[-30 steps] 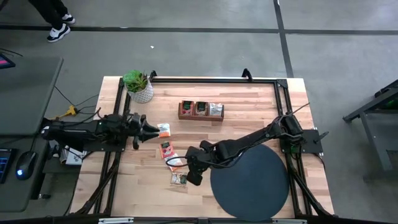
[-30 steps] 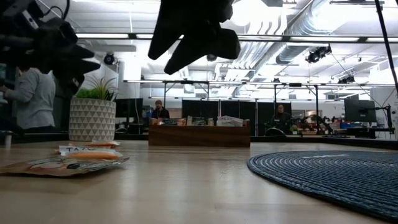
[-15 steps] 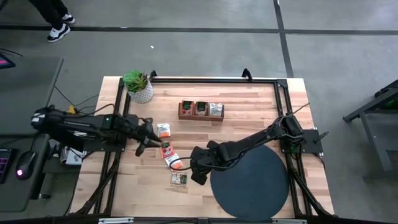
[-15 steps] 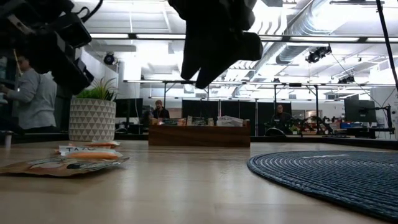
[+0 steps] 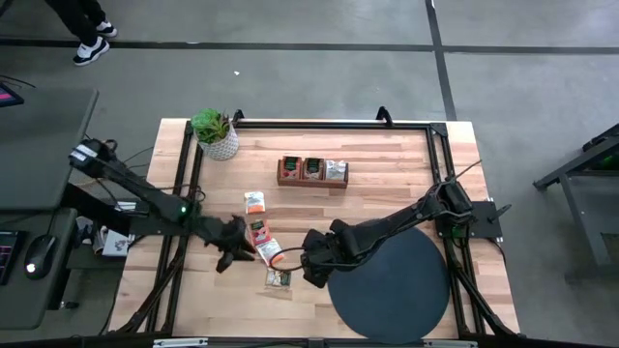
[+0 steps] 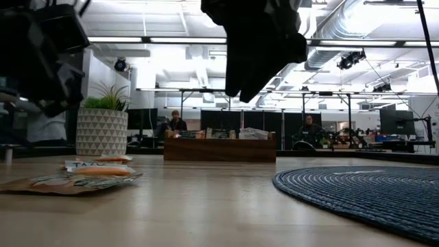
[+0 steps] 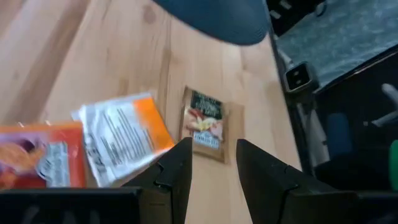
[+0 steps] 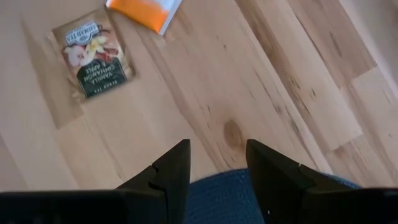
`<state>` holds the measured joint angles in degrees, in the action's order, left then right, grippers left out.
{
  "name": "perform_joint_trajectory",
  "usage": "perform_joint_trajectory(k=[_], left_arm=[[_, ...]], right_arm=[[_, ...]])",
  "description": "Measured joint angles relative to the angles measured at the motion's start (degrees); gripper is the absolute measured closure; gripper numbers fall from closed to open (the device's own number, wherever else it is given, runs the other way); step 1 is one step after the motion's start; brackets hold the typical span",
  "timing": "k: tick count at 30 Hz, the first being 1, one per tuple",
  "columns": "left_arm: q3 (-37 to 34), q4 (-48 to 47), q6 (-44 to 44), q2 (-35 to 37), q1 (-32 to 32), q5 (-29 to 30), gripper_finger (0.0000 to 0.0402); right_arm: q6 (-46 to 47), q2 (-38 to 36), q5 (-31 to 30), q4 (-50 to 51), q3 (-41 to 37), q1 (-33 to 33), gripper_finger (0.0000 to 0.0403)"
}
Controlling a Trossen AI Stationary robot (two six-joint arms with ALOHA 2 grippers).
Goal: Pick & Place Tea
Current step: Put the brown tea sachet into the middle section of the wooden organizer
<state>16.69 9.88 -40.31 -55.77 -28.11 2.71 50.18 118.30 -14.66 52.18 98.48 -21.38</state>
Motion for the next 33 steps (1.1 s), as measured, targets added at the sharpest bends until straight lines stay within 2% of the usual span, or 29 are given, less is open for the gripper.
perform_joint_trajectory(k=[6,10,14,19,33], left_arm=[[0.59,6.12,-3.52,-10.87,-9.65,11.68,0.0278],[5.6,7.03,1.27,-19.02,-12.51,16.17,0.0278],[11.59,4.04,8.1,-27.11,-12.89,16.52,0.0278],[17.1,-1.17,8.45,-33.71,-12.8,18.93,0.0278],[19.26,-2.62,4.05,-39.67,-12.83,19.93,0.0278]], right_arm=[[-0.05,0.0,-0.9,0.33,0.0,-1.3,0.0251],[-0.11,0.0,-2.02,0.16,0.0,-2.29,0.0251],[-0.25,0.0,-1.98,-0.15,0.0,-2.77,0.0251],[-0.27,0.0,-1.83,-0.15,0.0,-3.49,0.0251],[2.76,0.0,-1.69,-4.61,0.0,-5.7,0.0251]])
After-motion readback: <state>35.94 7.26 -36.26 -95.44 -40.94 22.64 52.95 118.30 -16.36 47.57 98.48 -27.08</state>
